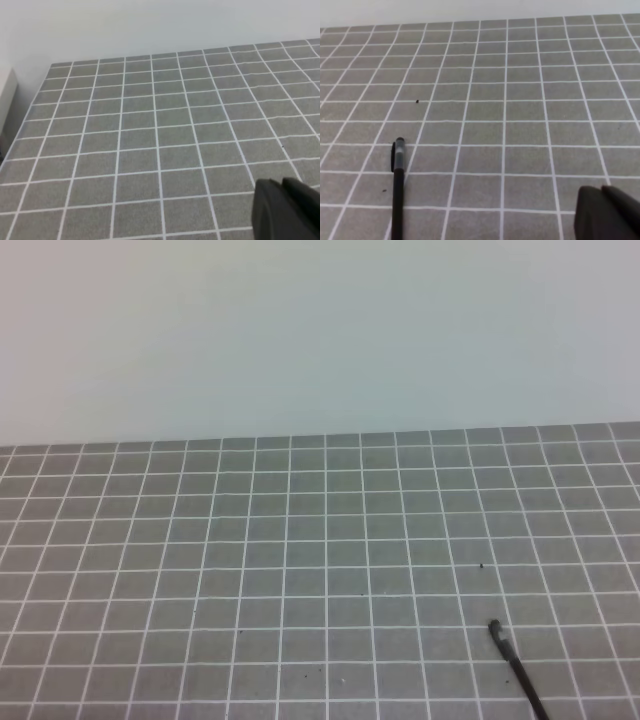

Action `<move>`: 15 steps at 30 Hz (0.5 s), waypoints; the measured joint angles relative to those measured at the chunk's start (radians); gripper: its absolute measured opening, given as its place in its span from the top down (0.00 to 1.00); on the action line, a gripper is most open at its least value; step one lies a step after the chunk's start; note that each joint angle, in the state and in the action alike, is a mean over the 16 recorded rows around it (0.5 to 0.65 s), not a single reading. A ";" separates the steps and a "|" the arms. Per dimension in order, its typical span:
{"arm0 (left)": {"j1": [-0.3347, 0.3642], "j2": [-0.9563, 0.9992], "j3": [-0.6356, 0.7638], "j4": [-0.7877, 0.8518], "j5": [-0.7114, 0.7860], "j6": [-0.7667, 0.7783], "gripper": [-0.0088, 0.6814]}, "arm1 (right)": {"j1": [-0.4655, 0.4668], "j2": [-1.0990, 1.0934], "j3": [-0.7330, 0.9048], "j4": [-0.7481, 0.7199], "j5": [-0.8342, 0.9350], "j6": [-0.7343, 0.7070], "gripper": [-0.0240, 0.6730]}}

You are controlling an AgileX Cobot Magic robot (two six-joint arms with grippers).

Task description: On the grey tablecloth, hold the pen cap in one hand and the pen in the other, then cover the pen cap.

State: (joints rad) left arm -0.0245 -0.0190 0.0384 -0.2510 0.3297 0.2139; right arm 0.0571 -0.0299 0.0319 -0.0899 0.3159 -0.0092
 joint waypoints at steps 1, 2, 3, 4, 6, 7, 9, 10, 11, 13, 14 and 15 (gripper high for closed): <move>0.000 -0.001 0.000 0.000 0.000 0.000 0.99 | 0.000 0.000 0.000 0.000 0.000 0.000 0.95; 0.000 0.000 0.000 0.000 0.000 0.000 0.99 | 0.000 0.000 0.000 0.000 0.000 0.000 0.95; 0.000 -0.001 0.000 0.000 0.000 0.000 0.99 | 0.000 0.000 0.000 0.000 0.000 0.000 0.95; 0.000 -0.001 0.000 0.000 0.000 0.000 0.99 | 0.000 0.000 0.000 0.000 0.000 0.000 0.95; 0.000 -0.003 0.000 0.000 0.000 0.000 0.99 | 0.000 0.000 0.000 0.000 0.000 0.000 0.95; 0.000 -0.003 0.000 0.000 0.000 0.000 0.99 | 0.000 0.000 0.000 0.000 -0.001 0.000 0.95; 0.000 -0.002 0.000 0.000 0.000 0.000 0.99 | 0.000 0.000 0.000 0.000 -0.001 0.000 0.95; 0.000 -0.002 0.000 0.000 0.000 0.000 0.99 | 0.000 0.000 0.000 0.000 -0.001 0.000 0.95; 0.000 -0.003 0.000 0.000 0.000 0.000 0.99 | 0.000 0.001 -0.002 -0.001 -0.002 0.000 0.95; 0.000 -0.002 0.000 0.000 0.000 0.000 0.99 | 0.000 0.001 -0.002 -0.001 -0.002 0.000 0.95; 0.000 -0.003 0.000 0.000 0.000 0.000 0.99 | 0.000 0.001 -0.002 -0.001 -0.001 0.000 0.95; 0.000 -0.004 0.000 0.000 0.000 0.000 0.99 | 0.000 0.001 -0.002 -0.001 -0.001 0.000 0.95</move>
State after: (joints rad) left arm -0.0248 -0.0226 0.0384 -0.2510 0.3297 0.2139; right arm 0.0572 -0.0288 0.0294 -0.0904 0.3144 -0.0092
